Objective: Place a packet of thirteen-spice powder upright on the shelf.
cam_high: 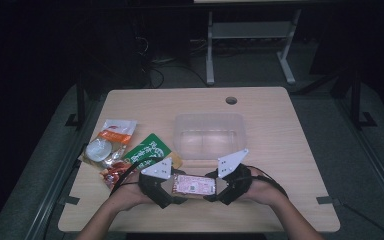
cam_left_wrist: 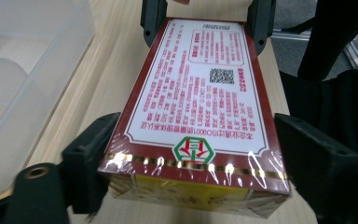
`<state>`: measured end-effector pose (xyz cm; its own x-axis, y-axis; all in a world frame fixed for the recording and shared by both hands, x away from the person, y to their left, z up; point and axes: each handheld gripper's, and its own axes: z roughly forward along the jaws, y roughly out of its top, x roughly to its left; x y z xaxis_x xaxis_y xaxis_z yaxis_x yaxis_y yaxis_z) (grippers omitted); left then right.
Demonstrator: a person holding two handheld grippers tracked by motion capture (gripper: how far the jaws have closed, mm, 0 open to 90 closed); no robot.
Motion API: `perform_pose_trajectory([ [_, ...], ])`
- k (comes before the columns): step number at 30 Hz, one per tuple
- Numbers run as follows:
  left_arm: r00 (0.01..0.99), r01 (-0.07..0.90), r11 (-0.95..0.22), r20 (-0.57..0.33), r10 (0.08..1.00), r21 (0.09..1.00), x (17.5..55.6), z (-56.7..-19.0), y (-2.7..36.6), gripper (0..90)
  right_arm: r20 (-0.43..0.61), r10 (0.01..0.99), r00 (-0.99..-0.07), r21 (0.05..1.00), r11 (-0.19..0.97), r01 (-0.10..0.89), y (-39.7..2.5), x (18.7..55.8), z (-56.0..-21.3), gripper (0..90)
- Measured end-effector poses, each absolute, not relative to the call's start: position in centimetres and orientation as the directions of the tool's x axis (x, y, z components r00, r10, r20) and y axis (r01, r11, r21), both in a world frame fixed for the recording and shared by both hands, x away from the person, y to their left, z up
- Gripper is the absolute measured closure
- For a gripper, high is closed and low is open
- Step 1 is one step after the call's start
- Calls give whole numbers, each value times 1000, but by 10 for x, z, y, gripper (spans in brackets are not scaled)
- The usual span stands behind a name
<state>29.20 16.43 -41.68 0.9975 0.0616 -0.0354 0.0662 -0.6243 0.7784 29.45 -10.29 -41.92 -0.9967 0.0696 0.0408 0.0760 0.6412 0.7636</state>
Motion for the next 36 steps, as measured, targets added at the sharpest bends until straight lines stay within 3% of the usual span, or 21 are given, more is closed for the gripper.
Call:
perform_pose_trajectory([
  [10,996,83,-612,-59,60,786,293,-419,166,271,35,55,-998,763,644,62,-100,294,-419,319],
  [26,997,78,-623,-79,26,778,294,-421,166,310,24,31,-999,759,650,39,-100,295,-423,310],
  [36,994,107,-628,-101,44,771,298,-422,168,314,11,84,-996,753,655,63,-105,294,-422,224],
])
